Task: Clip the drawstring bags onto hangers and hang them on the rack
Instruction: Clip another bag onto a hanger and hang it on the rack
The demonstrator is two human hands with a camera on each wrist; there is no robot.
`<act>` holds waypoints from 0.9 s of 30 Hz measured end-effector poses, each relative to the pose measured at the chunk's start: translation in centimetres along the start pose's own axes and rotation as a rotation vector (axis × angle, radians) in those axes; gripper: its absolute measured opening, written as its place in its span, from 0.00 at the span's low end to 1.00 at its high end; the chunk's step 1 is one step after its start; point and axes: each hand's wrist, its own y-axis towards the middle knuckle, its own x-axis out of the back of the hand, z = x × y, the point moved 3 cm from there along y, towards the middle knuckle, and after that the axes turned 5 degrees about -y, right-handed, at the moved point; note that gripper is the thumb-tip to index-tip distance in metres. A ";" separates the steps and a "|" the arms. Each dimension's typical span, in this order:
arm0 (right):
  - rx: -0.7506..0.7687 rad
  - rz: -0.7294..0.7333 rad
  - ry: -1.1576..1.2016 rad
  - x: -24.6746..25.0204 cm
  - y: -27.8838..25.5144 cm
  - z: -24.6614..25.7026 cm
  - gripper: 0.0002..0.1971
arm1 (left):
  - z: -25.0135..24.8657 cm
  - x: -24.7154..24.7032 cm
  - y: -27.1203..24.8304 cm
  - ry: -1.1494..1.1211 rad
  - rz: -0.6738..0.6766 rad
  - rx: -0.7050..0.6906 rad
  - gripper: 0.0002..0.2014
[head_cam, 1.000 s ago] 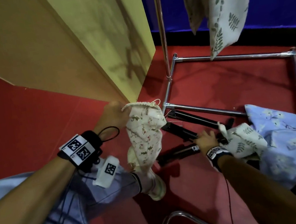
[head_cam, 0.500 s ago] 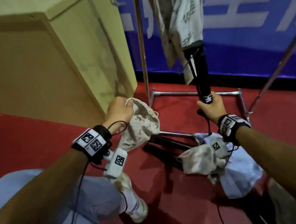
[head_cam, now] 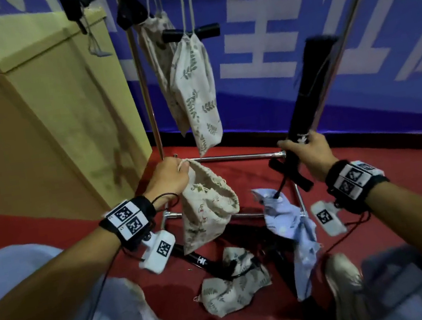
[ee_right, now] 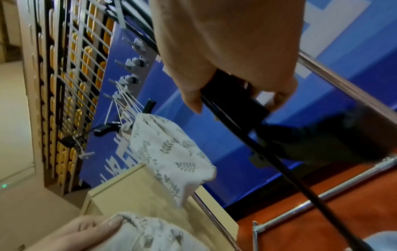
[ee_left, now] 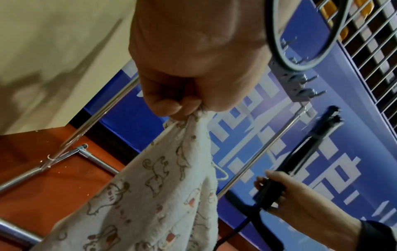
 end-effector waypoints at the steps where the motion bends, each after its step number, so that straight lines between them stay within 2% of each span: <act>1: -0.058 0.008 -0.013 -0.1 -0.1 -1.0 0.12 | 0.0 -0.4 0.1 -0.003 0.011 -0.008 0.22; 5: -0.162 0.023 -0.143 -0.4 -0.9 -5.9 0.12 | -1.0 -2.0 0.5 0.013 0.051 -0.009 0.21; 9: -0.304 0.073 -0.347 -0.4 -2.8 -13.2 0.11 | -2.5 -3.1 0.6 0.060 0.056 -0.009 0.21; 12: -0.345 0.079 -0.473 -0.1 -3.7 -15.2 0.11 | -3.3 -3.8 0.7 0.071 0.078 -0.030 0.22; 15: -0.264 -0.004 -0.288 -0.5 -2.8 -12.6 0.13 | -3.9 -3.9 0.7 0.058 0.085 -0.052 0.22; 17: -0.081 -0.068 -0.092 -0.8 -1.2 -8.6 0.13 | -4.2 -3.9 0.9 0.048 0.086 -0.067 0.22; 20: 0.205 -0.124 0.053 -0.5 0.9 -1.8 0.15 | -4.2 -3.8 1.3 0.034 0.083 -0.079 0.21; 23: 0.236 -0.105 0.117 -0.3 0.8 0.8 0.12 | -3.7 -3.9 1.5 0.025 0.085 -0.059 0.21; 27: 0.313 -0.160 0.190 -0.3 -0.1 2.7 0.09 | -3.7 -3.9 1.1 0.029 0.091 -0.056 0.21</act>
